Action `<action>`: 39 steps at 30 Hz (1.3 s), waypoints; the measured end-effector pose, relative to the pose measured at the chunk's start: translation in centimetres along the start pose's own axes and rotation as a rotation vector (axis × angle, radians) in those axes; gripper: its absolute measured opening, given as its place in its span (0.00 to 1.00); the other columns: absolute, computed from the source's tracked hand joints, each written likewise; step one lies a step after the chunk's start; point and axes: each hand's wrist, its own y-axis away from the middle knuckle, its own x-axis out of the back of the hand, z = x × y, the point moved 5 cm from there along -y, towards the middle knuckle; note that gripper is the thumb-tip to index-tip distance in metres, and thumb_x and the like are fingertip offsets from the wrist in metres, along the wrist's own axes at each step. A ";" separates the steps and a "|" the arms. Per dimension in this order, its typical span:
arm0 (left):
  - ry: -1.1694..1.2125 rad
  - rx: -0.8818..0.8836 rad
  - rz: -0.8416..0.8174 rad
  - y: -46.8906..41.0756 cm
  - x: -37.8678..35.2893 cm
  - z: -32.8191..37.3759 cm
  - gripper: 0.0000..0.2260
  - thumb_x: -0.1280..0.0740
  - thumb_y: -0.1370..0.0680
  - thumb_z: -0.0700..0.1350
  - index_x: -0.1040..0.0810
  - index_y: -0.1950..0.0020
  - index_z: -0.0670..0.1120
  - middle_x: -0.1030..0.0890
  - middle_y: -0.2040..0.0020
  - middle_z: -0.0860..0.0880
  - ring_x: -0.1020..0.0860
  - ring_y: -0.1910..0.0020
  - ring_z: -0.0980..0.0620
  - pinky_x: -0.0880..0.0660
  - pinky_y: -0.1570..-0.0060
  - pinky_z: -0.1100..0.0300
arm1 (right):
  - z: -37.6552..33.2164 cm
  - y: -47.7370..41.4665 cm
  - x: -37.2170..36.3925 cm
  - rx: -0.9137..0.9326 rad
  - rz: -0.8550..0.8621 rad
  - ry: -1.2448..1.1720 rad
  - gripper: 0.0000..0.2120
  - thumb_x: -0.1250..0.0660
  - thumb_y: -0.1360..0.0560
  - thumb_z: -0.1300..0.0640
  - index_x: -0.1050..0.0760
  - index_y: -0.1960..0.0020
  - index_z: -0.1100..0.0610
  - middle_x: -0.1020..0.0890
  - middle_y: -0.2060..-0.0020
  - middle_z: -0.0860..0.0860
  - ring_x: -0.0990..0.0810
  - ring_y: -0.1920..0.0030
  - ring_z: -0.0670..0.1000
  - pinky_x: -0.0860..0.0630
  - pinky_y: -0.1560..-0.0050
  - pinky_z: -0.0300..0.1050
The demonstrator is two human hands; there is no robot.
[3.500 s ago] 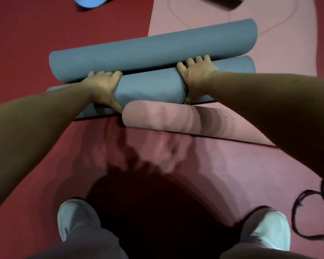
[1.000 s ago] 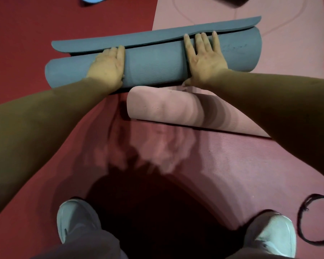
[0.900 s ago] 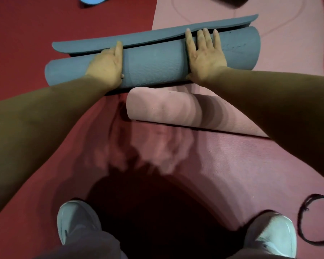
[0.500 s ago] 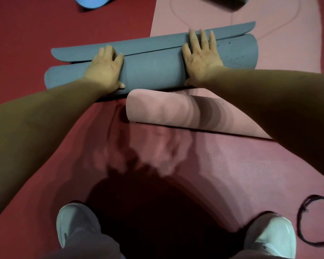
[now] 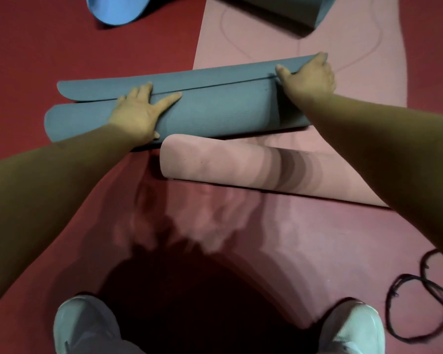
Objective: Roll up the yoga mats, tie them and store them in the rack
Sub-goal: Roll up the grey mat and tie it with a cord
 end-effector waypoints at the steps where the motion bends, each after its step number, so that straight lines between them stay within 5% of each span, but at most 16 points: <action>1: -0.024 -0.005 -0.013 -0.1 -0.1 0.2 0.49 0.22 0.31 0.48 0.52 0.22 0.64 0.45 0.24 0.34 0.40 0.28 0.35 0.39 0.31 0.41 | 0.3 -0.5 0.0 -0.005 -0.021 -0.016 0.45 0.35 0.28 0.34 0.43 0.24 0.61 0.34 0.27 0.60 0.36 0.26 0.60 0.42 0.26 0.57; 7: -0.053 0.001 0.025 -0.8 1.3 1.0 0.44 0.25 0.31 0.44 0.45 0.21 0.61 0.39 0.30 0.36 0.36 0.34 0.37 0.38 0.35 0.42 | -0.4 -0.9 0.8 0.083 -0.070 -0.185 0.31 0.34 0.29 0.39 0.31 0.32 0.55 0.23 0.35 0.55 0.27 0.32 0.59 0.34 0.30 0.53; 10: -0.089 -0.056 0.092 -0.9 2.0 1.8 0.39 0.29 0.31 0.41 0.39 0.22 0.54 0.38 0.31 0.40 0.37 0.37 0.39 0.38 0.39 0.46 | -1.3 -0.6 0.6 0.029 -0.166 -0.576 0.36 0.32 0.30 0.46 0.33 0.26 0.58 0.25 0.32 0.54 0.26 0.33 0.53 0.32 0.29 0.48; 14: -0.113 -0.102 0.115 -0.7 1.7 2.2 0.38 0.29 0.31 0.39 0.38 0.23 0.50 0.37 0.33 0.41 0.35 0.41 0.40 0.37 0.45 0.48 | -1.4 -1.5 1.0 -0.210 -0.205 -1.079 0.08 0.32 0.27 0.62 0.26 0.49 0.60 0.24 0.60 0.54 0.23 0.62 0.50 0.22 0.59 0.42; 15: -0.115 -0.108 0.111 -0.6 1.5 2.1 0.38 0.30 0.31 0.39 0.38 0.22 0.49 0.36 0.33 0.42 0.35 0.41 0.40 0.37 0.45 0.48 | -1.4 -1.6 1.3 -0.238 -0.201 -1.080 0.05 0.35 0.26 0.66 0.26 0.50 0.62 0.26 0.63 0.54 0.24 0.65 0.49 0.20 0.58 0.42; 18: -0.105 -0.124 0.083 -0.4 1.0 2.0 0.38 0.30 0.30 0.39 0.41 0.21 0.48 0.35 0.32 0.44 0.34 0.41 0.40 0.36 0.45 0.48 | -1.6 -2.7 2.0 0.023 -0.173 -0.592 0.24 0.43 0.29 0.70 0.28 0.34 0.67 0.22 0.43 0.60 0.21 0.43 0.56 0.27 0.37 0.46; 20: -0.108 -0.139 0.082 -0.4 0.8 2.0 0.38 0.31 0.29 0.39 0.42 0.21 0.48 0.35 0.33 0.44 0.34 0.41 0.41 0.35 0.45 0.47 | -1.9 -2.8 1.9 0.217 -0.154 -0.219 0.26 0.40 0.30 0.69 0.29 0.31 0.66 0.27 0.37 0.62 0.25 0.37 0.60 0.31 0.32 0.45; 23: -0.128 -0.143 0.091 -0.4 0.9 2.1 0.36 0.33 0.27 0.41 0.43 0.21 0.47 0.34 0.32 0.44 0.33 0.40 0.41 0.34 0.43 0.48 | -1.8 -2.3 2.4 0.399 -0.059 0.104 0.18 0.35 0.26 0.68 0.28 0.37 0.64 0.28 0.39 0.63 0.25 0.42 0.64 0.29 0.38 0.52; 26: -0.114 -0.127 0.079 -0.1 0.5 2.8 0.37 0.35 0.26 0.40 0.48 0.20 0.50 0.37 0.29 0.42 0.34 0.37 0.40 0.34 0.37 0.46 | -2.5 -2.2 3.2 0.515 0.066 0.328 0.13 0.42 0.26 0.72 0.26 0.44 0.66 0.25 0.45 0.64 0.24 0.46 0.66 0.28 0.46 0.58; 31: -0.065 -0.048 0.009 -0.5 -0.3 3.3 0.34 0.39 0.22 0.40 0.50 0.20 0.57 0.49 0.22 0.39 0.44 0.26 0.36 0.40 0.28 0.45 | -4.4 -2.3 3.5 0.757 0.109 0.470 0.12 0.41 0.27 0.66 0.23 0.46 0.66 0.28 0.40 0.62 0.28 0.43 0.64 0.34 0.43 0.57; 36: -0.033 -0.118 0.093 0.2 0.3 3.3 0.35 0.35 0.26 0.39 0.42 0.22 0.56 0.37 0.31 0.38 0.35 0.38 0.38 0.33 0.36 0.45 | -0.9 -0.6 3.0 0.749 -0.145 0.394 0.05 0.42 0.25 0.65 0.34 0.49 0.59 0.24 0.45 0.63 0.23 0.52 0.67 0.33 0.58 0.55; 39: -0.003 -0.176 0.187 0.2 0.8 3.3 0.32 0.32 0.28 0.37 0.32 0.26 0.53 0.33 0.35 0.39 0.33 0.41 0.38 0.32 0.42 0.45 | 0.8 0.9 2.5 0.794 -0.172 0.418 0.11 0.38 0.25 0.57 0.31 0.43 0.58 0.24 0.48 0.62 0.23 0.51 0.67 0.30 0.55 0.56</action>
